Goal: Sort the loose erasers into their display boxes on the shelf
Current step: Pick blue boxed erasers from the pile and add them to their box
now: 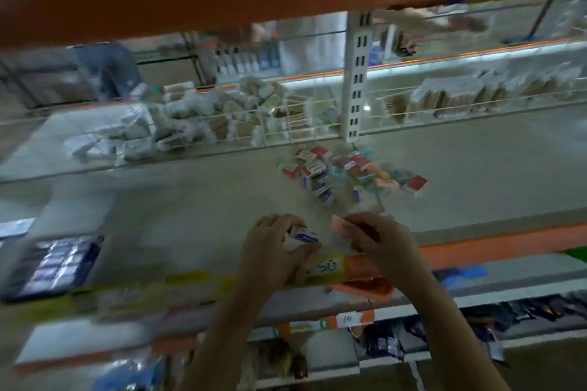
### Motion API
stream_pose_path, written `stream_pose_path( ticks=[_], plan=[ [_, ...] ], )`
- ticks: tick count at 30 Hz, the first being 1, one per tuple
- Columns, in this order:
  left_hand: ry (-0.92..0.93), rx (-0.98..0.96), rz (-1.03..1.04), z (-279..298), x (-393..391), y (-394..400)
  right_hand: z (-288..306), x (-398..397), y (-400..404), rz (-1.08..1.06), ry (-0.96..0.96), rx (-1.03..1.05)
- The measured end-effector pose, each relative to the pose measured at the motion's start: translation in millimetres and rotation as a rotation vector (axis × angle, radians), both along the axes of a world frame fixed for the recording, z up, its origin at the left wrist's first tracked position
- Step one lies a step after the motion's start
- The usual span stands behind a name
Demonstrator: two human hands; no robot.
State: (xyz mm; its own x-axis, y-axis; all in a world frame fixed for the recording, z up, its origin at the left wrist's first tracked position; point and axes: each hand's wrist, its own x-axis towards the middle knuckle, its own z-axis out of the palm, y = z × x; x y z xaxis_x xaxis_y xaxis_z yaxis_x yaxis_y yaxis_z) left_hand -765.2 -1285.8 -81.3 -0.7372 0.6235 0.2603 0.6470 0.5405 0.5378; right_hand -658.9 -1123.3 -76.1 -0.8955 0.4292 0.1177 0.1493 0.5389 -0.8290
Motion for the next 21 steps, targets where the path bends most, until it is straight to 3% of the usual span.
stream_pose_path(
  ticks=[5,13,21],
  plan=[
    [-0.026,0.094,0.092,9.9,4.7,-64.0,6.5,-21.8,-43.0,0.184,-0.027,-0.127],
    [-0.094,0.24,0.323,22.9,11.2,-176.7,18.7,-63.6,-141.8,0.39,-0.07,-0.09],
    [-0.169,0.203,0.369,28.0,2.1,-313.5,20.4,-96.4,-274.3,0.439,-0.088,-0.159]
  ],
)
